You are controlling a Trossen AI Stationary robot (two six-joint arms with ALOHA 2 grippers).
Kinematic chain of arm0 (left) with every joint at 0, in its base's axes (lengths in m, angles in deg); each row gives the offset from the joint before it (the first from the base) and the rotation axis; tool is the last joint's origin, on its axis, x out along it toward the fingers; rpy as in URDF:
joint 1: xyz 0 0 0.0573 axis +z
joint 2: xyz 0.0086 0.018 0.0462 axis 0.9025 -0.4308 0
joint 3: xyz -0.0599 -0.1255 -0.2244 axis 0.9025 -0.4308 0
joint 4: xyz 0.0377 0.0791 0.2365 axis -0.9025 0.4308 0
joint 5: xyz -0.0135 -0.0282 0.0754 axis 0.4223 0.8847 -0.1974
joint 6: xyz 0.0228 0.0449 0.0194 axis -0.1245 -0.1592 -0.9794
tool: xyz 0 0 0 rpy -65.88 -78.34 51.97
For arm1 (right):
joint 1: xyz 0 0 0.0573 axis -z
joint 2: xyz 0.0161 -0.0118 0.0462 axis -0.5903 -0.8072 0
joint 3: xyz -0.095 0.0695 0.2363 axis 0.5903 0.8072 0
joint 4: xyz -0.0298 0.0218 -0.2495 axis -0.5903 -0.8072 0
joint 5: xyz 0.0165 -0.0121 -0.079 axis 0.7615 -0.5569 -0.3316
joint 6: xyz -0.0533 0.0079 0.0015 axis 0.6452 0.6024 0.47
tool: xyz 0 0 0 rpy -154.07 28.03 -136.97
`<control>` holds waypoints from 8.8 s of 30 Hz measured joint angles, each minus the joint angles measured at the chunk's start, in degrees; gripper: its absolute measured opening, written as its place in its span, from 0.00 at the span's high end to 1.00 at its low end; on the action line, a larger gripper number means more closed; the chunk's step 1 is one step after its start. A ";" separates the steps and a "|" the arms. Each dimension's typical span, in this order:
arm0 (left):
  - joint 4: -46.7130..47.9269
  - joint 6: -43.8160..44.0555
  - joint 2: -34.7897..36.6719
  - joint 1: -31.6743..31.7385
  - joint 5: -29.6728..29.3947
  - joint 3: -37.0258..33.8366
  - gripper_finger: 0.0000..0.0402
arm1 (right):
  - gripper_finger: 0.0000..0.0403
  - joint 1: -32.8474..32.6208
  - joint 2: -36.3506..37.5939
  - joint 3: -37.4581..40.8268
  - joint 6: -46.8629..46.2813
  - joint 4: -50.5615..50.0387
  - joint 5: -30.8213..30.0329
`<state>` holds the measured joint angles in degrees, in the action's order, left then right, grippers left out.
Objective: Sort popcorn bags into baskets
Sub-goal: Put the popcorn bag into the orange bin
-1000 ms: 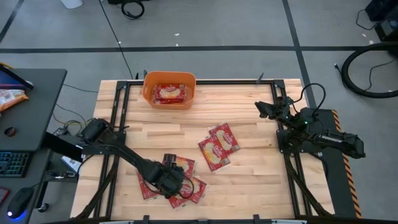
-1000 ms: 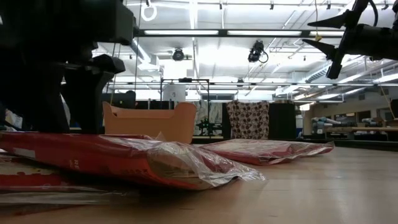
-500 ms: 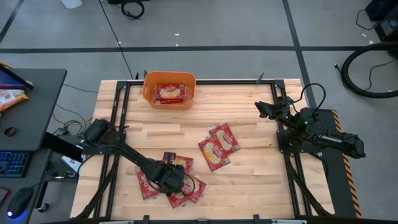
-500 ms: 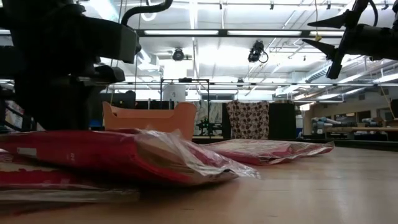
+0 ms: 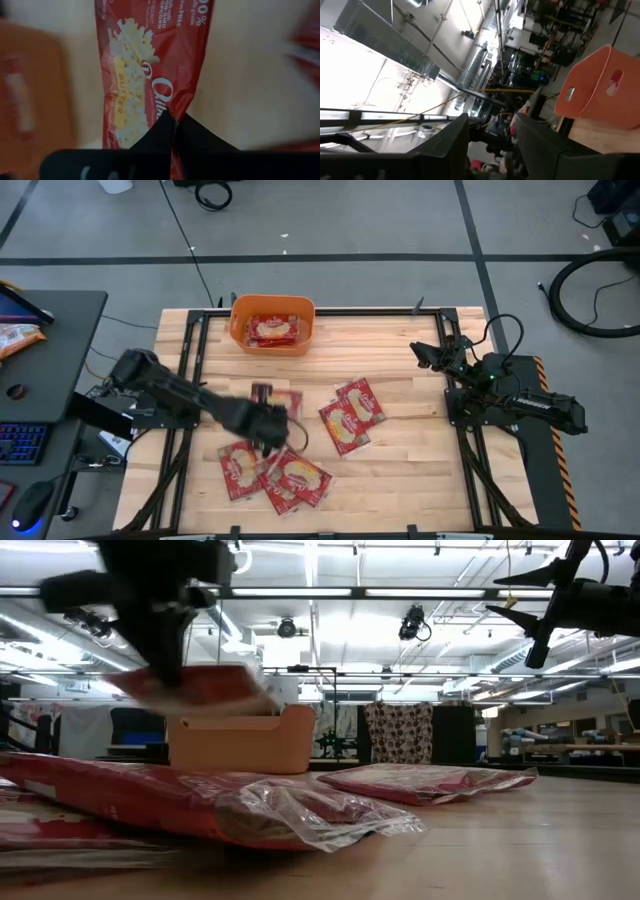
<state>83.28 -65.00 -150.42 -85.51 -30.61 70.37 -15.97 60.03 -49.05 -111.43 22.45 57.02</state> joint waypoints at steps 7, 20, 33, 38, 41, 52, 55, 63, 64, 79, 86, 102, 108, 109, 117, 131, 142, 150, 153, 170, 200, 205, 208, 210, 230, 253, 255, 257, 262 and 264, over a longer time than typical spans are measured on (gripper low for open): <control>0.42 -12.78 8.05 14.91 -6.08 0.00 0.96 | 0.58 0.00 0.00 0.00 0.50 -0.42 -1.74; -13.83 -41.04 7.99 44.82 5.20 -0.02 0.96 | 0.58 0.00 0.00 0.02 0.61 -0.52 -1.84; -21.25 -53.18 -0.58 56.93 12.11 -0.02 0.96 | 0.58 0.00 0.00 0.02 2.54 -0.52 -7.99; -26.03 -52.95 -2.90 57.92 13.33 -0.02 0.86 | 0.58 0.00 0.00 0.01 3.62 -0.51 -10.56; -26.77 -52.82 -3.36 58.04 13.30 -0.02 0.77 | 0.58 0.00 0.00 0.00 3.62 -0.50 -10.89; -25.08 -43.97 2.04 50.60 23.11 -0.02 0.58 | 0.58 0.00 0.00 0.00 2.24 -0.48 -8.47; -25.37 -38.01 3.53 46.31 28.41 0.00 0.59 | 0.58 0.02 0.00 0.00 2.07 -0.48 -6.98; -23.70 -14.00 5.44 34.33 46.22 0.02 0.61 | 0.58 0.00 0.00 0.00 0.37 -0.50 -2.93; -22.89 -10.90 5.44 32.70 47.56 0.02 0.61 | 0.58 0.00 0.02 0.02 0.37 -0.51 -2.13; -13.82 4.90 5.23 8.35 32.36 0.02 0.61 | 0.58 0.00 -6.88 -7.26 3.50 -17.83 6.56; -11.75 10.31 5.23 0.77 26.94 0.02 0.61 | 0.58 0.00 -15.31 -9.24 4.70 -17.72 11.38; -11.89 10.23 5.20 -0.18 18.43 0.02 0.61 | 0.58 -9.80 -39.92 -24.15 13.27 -38.88 16.08; -11.83 10.20 5.20 0.92 15.18 0.02 0.61 | 0.58 -14.04 -49.23 -25.74 12.00 -38.59 17.89; -11.82 10.20 5.20 1.06 15.18 0.02 0.61 | 0.58 -14.90 -50.62 -25.82 11.55 -38.39 18.11; -11.00 10.13 5.20 1.36 15.18 0.02 0.61 | 0.58 -21.21 -60.58 -25.90 6.66 -29.80 18.15; -6.01 5.45 5.31 1.66 14.98 0.00 0.61 | 0.58 -32.05 -74.68 -25.90 -7.15 -22.11 16.10; -6.22 1.24 5.34 1.95 15.21 0.00 0.61 | 0.58 -33.64 -78.48 -25.90 -13.11 -17.17 10.06; -6.30 1.21 5.36 1.94 15.22 0.00 0.61 | 0.58 -34.14 -83.11 -25.90 -12.93 -11.35 6.98; -6.28 1.21 5.38 1.95 15.22 0.00 0.61 | 0.58 -34.12 -85.47 -25.88 -12.83 -6.26 6.99; -6.26 3.99 5.38 1.93 16.24 0.00 0.61 | 0.88 -32.54 -90.42 -25.97 -13.12 1.98 4.03; -11.91 17.83 25.57 7.44 10.31 0.00 0.61 | 1.00 -23.20 -89.92 -62.24 28.39 -35.01 13.67; -11.92 17.91 25.64 7.39 12.82 0.00 0.61 | 1.00 -16.40 -89.85 -71.66 35.82 -44.67 13.97; -12.90 17.64 25.47 7.31 14.99 0.00 0.61 | 1.00 -11.94 -89.95 -76.47 39.73 -47.56 16.08; -14.12 17.43 25.46 7.31 16.26 0.00 0.61 | 1.00 -9.01 -90.05 -79.11 41.71 -49.34 17.81; -11.54 5.67 25.09 7.40 -1.56 0.00 0.61 | 1.00 5.03 -90.16 -84.04 46.73 -55.64 34.89; -25.91 -54.08 20.76 6.92 -22.88 -0.04 0.43 | 1.00 4.74 -90.16 -84.04 35.46 -53.08 60.41; -26.81 -56.61 19.99 6.92 -23.22 -0.03 0.43 | 1.00 4.24 -90.16 -84.04 34.72 -52.06 61.67; -28.34 -58.55 18.98 6.92 -23.41 -0.02 0.45 | 1.00 3.78 -90.16 -84.08 34.13 -50.64 63.10; -33.38 -63.18 16.74 6.89 -24.06 0.02 0.53 | 0.99 3.10 -90.16 -84.08 32.93 -49.27 64.48; -34.72 -64.49 16.61 6.68 -23.82 -0.02 0.59 | 0.99 3.10 -90.16 -84.08 32.92 -49.30 64.53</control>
<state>48.56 -129.49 -133.81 -78.82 -54.44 70.35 -12.87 -30.13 -133.14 -78.52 -26.85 121.55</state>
